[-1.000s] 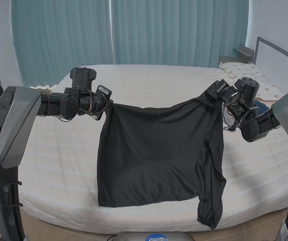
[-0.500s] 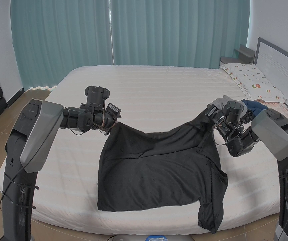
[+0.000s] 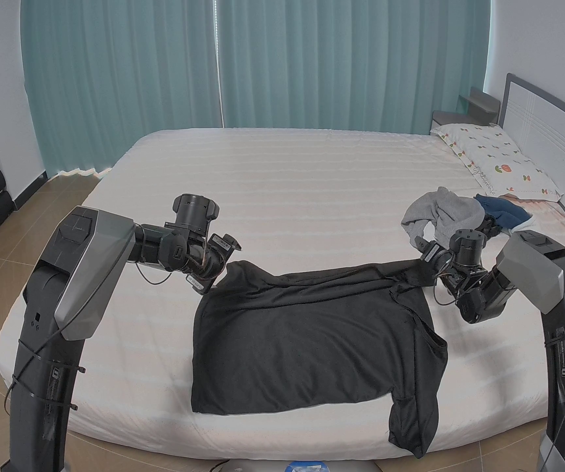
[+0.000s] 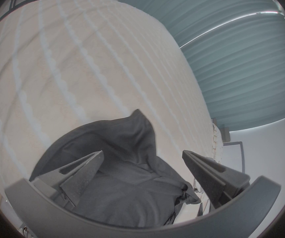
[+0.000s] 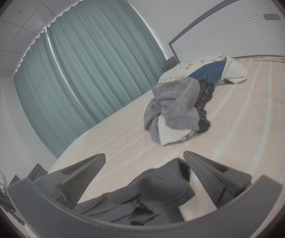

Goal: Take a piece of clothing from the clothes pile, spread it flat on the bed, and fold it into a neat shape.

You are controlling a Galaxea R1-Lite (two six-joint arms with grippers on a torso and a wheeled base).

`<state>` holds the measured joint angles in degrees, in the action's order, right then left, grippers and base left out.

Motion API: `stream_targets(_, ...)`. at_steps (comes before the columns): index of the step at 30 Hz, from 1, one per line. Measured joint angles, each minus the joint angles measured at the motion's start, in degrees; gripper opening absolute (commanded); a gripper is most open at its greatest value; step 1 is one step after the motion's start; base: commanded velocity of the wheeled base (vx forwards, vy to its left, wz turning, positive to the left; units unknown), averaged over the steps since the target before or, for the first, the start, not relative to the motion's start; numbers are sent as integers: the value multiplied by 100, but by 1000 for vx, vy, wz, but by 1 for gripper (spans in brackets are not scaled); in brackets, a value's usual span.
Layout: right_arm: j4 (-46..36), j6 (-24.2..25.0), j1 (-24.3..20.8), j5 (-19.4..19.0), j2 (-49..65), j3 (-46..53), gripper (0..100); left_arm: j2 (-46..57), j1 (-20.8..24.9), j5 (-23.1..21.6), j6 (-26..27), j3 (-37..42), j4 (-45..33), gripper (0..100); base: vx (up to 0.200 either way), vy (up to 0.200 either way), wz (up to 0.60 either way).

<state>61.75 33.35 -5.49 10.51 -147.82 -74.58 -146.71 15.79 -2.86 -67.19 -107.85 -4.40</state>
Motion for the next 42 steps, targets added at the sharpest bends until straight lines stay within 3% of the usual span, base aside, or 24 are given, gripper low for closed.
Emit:
stream_targets(5,-27,39,163,-94,269,234,100,190,-88,-134,24,435,-44,100,0,0,0)
stream_targets(9,-28,56,211,-419,612,796,100,462,-112,-294,44,923,77,100,0,0,0)
stream_targets(17,11,296,202,-800,1324,2098,100,1187,-124,-528,105,2494,708,100,0,0,0)
stream_targets(23,35,907,117,-1111,1830,3034,100,1723,-90,-638,127,4092,1957,100,0,0,0)
stream_targets(30,244,1646,-5,-1699,2211,4164,100,2163,-27,-696,183,5634,3461,100,-171,0,0)
stream_targets(36,408,1785,-57,-1869,2326,4728,100,2353,57,-650,479,6260,3694,100,0,0,0)
stream_targets(42,506,1788,-79,-1876,2363,4945,100,2337,188,-244,769,6463,3708,100,0,0,0)
